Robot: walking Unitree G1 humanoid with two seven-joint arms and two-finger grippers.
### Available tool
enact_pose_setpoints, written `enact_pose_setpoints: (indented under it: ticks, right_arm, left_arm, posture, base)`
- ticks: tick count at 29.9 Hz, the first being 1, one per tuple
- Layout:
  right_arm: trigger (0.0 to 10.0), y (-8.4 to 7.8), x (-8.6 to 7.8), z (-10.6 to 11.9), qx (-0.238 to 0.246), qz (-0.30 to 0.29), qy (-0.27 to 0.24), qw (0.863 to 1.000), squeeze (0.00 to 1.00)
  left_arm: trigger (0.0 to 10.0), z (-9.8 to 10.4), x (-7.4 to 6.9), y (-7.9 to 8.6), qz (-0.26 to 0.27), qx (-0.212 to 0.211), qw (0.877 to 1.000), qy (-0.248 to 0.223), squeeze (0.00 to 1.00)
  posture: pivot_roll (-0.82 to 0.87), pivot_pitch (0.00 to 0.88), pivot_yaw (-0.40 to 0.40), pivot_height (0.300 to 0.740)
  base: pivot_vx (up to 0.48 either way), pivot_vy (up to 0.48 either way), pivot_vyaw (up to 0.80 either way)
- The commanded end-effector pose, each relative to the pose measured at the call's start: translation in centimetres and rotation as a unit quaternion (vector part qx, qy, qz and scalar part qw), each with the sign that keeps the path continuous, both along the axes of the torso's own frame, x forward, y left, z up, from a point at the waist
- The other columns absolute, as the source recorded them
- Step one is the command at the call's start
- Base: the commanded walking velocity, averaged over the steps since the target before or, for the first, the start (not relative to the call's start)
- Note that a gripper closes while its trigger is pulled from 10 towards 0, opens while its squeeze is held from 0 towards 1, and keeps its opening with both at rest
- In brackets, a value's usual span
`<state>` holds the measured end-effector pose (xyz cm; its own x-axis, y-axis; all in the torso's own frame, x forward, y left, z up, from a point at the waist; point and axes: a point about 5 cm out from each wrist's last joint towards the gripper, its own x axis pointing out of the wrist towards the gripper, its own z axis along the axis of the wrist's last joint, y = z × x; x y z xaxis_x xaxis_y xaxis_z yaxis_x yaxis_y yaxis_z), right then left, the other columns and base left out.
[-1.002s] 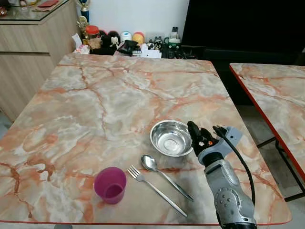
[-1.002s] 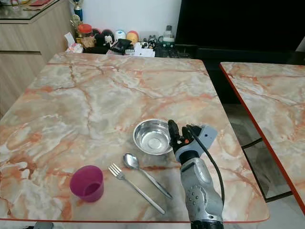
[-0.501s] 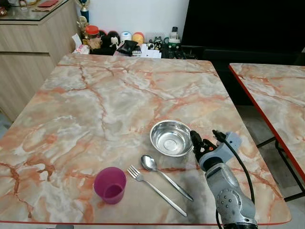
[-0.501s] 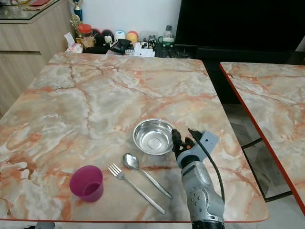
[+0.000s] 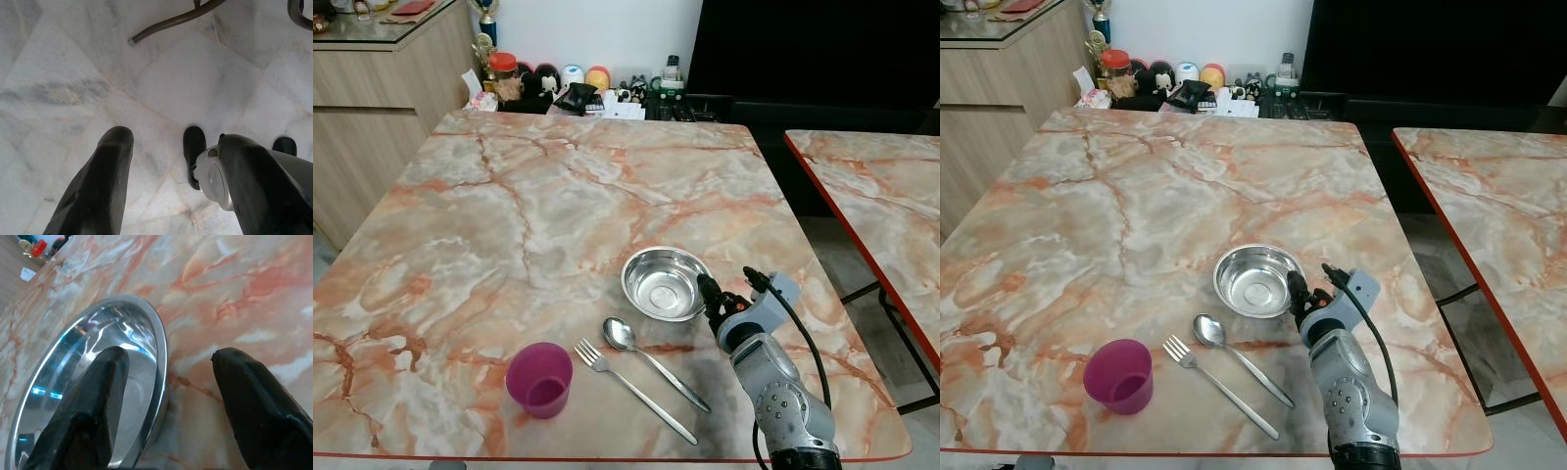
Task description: Setting the table
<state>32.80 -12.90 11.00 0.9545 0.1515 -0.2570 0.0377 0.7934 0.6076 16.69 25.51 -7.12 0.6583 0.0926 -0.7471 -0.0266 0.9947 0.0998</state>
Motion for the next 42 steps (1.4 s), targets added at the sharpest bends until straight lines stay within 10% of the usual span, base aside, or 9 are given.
enact_pose_setpoints:
  ticks: [1,22,24,25,31,32,33,42]
  right_arm:
    - [10.0,0.0,0.2,0.2,0.005,0.001,0.001,1.000,0.00]
    - [10.0,1.6,1.5,-0.4,0.000,0.041,0.024,0.999,0.00]
    - [1.4,1.7,1.6,-0.5,-0.008,0.044,0.027,0.999,0.00]
    - [0.0,1.7,1.6,-0.6,-0.007,0.040,0.031,0.999,0.00]
    - [0.4,1.7,1.5,-0.7,-0.009,0.043,0.033,0.998,0.00]
    - [1.9,1.7,1.6,-0.8,-0.010,0.044,0.033,0.998,0.00]
    - [10.0,1.8,1.5,-0.8,-0.014,0.046,0.033,0.998,0.00]
    - [10.0,1.8,1.5,-1.0,-0.019,0.044,0.035,0.998,0.00]
  left_arm:
    - [10.0,-0.6,-0.9,-0.3,-0.005,-0.002,1.000,0.024,0.00]
    - [10.0,-0.8,-1.4,-0.4,-0.001,-0.003,0.999,0.032,0.00]
    - [10.0,-0.8,-1.4,-0.4,-0.003,-0.003,0.999,0.033,0.00]
    - [10.0,-0.9,-1.4,-0.5,-0.008,-0.002,0.999,0.033,0.00]
    - [10.0,-0.9,-1.6,-0.5,-0.009,0.000,0.999,0.036,0.00]
    - [10.0,-0.9,-1.6,-0.5,-0.009,0.000,0.999,0.037,0.00]
    - [10.0,-1.0,-1.7,-0.5,-0.010,0.001,0.999,0.038,0.00]
    - [10.0,-1.0,-1.7,-0.5,-0.015,0.004,0.999,0.041,0.00]
  posture:
    - [0.08,0.118,-0.049,0.740]
    - [0.10,0.126,-0.051,0.740]
    - [0.10,0.126,-0.051,0.740]
    - [0.10,0.124,-0.052,0.740]
    - [0.10,0.115,-0.052,0.740]
    - [0.10,0.114,-0.051,0.740]
    - [0.10,0.111,-0.051,0.740]
    - [0.10,0.105,-0.050,0.740]
  base:
    - [0.000,0.000,0.00]
    - [0.000,0.000,0.00]
    - [0.000,0.000,0.00]
    - [0.000,0.000,0.00]
    - [0.000,0.000,0.00]
    - [0.000,0.000,0.00]
    - [0.000,0.000,0.00]
    - [0.000,0.000,0.00]
